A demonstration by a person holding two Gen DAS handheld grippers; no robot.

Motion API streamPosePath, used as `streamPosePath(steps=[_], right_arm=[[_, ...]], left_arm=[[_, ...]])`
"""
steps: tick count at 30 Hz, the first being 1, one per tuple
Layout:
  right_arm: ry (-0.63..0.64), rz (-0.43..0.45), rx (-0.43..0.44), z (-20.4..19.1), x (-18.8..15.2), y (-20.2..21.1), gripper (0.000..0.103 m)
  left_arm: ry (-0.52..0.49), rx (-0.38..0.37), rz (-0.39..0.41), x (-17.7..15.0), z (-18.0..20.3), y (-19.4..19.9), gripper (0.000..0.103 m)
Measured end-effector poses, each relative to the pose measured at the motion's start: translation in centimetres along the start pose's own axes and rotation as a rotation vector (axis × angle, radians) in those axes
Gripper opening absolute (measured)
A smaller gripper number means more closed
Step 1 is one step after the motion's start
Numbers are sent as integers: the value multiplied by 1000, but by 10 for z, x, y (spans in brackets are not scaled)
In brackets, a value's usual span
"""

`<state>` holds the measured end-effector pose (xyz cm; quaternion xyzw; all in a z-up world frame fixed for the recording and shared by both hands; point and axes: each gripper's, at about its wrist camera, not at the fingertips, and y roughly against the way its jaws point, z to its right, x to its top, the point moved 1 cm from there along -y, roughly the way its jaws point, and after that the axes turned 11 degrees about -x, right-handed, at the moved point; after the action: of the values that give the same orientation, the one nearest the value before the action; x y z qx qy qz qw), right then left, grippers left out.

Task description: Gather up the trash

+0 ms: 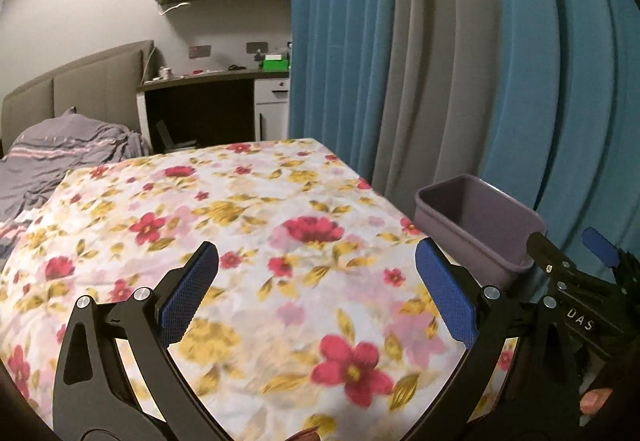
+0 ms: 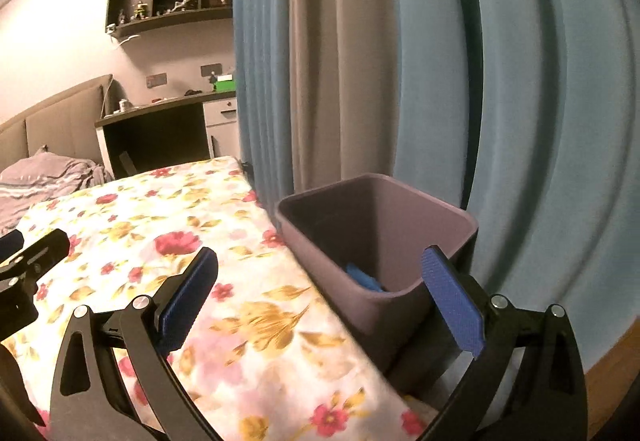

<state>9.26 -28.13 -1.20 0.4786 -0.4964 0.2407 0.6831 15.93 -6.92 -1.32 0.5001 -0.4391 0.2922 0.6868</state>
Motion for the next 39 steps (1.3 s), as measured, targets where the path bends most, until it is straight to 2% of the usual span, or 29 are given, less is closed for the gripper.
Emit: streamPosePath(steps=[5, 13, 24, 39], right_arm=[[35, 34, 2, -17, -6, 27, 97], [48, 55, 18, -32, -18, 63, 97], [50, 62, 28, -39, -24, 81, 97], [42, 64, 30, -39, -25, 84, 97]], left_arm=[[-9, 29, 22, -10, -12, 29, 97], [17, -8, 54, -19, -26, 67, 97], [13, -22, 62, -25, -29, 84, 97], [4, -31, 62, -26, -26, 83, 97]])
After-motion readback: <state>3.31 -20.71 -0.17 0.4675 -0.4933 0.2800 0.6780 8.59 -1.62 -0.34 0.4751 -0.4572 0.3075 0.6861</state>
